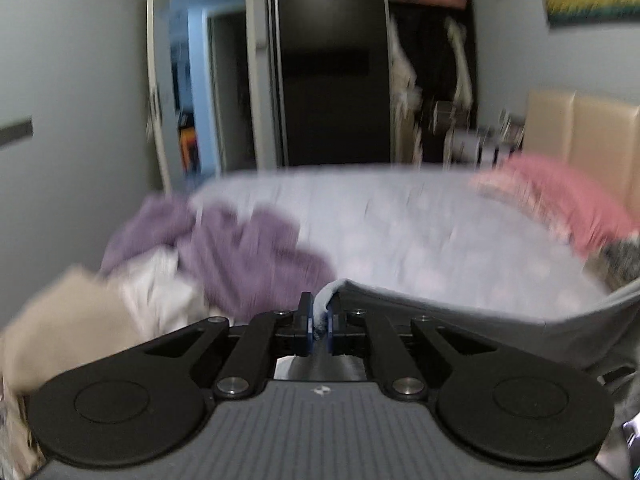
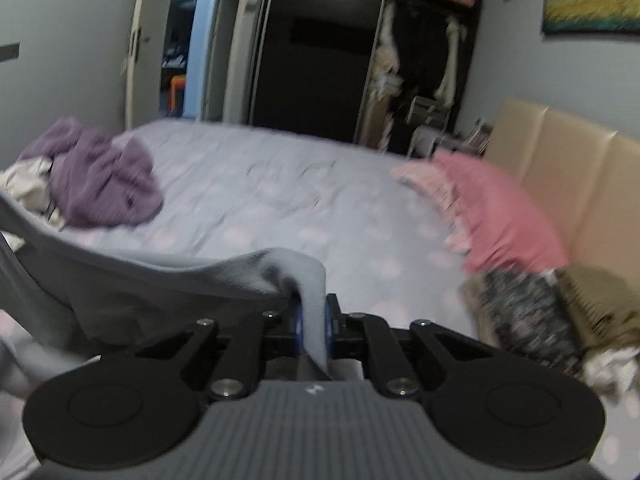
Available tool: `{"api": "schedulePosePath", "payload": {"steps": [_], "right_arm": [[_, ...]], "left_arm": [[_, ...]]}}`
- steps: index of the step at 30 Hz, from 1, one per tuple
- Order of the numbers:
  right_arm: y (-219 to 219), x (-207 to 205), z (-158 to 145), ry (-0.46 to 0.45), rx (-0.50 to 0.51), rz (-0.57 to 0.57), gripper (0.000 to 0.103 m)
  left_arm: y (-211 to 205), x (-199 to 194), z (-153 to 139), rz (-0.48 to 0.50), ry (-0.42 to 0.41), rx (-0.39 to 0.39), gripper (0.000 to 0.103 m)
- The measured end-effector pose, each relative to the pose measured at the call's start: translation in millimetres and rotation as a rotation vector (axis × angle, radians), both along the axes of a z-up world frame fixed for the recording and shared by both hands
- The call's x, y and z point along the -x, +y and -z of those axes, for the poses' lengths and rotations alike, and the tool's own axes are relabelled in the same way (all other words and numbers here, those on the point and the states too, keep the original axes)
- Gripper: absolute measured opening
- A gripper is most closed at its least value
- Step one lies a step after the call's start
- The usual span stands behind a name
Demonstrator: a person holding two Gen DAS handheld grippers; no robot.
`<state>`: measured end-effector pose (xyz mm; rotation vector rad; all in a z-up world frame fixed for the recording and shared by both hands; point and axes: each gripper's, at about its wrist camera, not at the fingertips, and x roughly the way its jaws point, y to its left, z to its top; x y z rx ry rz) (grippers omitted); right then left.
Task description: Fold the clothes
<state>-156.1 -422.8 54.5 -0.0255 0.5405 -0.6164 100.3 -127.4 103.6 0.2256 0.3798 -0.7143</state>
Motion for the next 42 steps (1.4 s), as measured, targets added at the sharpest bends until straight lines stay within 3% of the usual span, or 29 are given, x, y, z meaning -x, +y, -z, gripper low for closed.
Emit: {"api": "schedulePosePath", "payload": {"steps": [8, 12, 15, 26, 33, 42], "right_arm": [[-8.9, 17.6, -91.2, -0.168, 0.180, 0.085, 0.011], [-2.1, 27.9, -122.1, -0.215, 0.221, 0.075, 0.011], [2.3, 30.1, -120.6, -0.191, 0.192, 0.044, 0.012], [1.9, 28.1, -16.6, 0.024, 0.016, 0.010, 0.012], [-25.3, 36.4, 34.8, 0.164, -0.044, 0.093, 0.012], [-44.2, 72.2, 62.6, 0.241, -0.129, 0.116, 0.019]], "left_arm": [[-31.5, 20.8, -93.3, 0.045, -0.186, 0.104, 0.004], [-35.3, 20.8, -114.2, 0.040, -0.200, 0.133, 0.004], [-36.9, 19.8, -116.5, 0.053, -0.174, 0.138, 0.004], [-50.0, 20.1, -47.0, 0.103, -0.064, 0.006, 0.005], [-73.9, 57.0, 2.3, 0.271, -0.008, -0.047, 0.005], [-95.1, 136.9, 76.5, 0.511, 0.107, -0.107, 0.005]]}}
